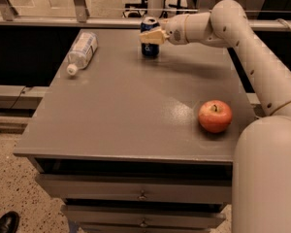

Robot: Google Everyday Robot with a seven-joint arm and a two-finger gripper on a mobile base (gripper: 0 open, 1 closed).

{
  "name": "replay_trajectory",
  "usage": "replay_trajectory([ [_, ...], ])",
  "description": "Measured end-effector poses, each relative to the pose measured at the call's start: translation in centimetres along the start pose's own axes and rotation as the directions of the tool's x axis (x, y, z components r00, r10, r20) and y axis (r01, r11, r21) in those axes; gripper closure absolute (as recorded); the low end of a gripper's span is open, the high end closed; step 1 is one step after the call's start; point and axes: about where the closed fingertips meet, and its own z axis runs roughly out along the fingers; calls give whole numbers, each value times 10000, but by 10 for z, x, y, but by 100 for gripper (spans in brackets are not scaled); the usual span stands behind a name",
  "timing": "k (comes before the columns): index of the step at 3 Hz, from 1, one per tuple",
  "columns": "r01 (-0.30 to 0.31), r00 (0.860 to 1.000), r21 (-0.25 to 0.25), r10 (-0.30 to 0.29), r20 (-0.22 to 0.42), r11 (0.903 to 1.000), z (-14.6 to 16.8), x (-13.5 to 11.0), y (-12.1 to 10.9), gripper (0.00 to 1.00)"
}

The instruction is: Move pepsi can near apple

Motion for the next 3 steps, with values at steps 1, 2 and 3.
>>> replay_trajectory([
  [1,-116,9997,-7,116,229,9999,-24,-3,-4,86],
  [2,-213,9993,-11,213,294,9998,-65,-2,-8,100],
  [3,-355,9991,-39,356,244,9994,-113,3,-7,100],
])
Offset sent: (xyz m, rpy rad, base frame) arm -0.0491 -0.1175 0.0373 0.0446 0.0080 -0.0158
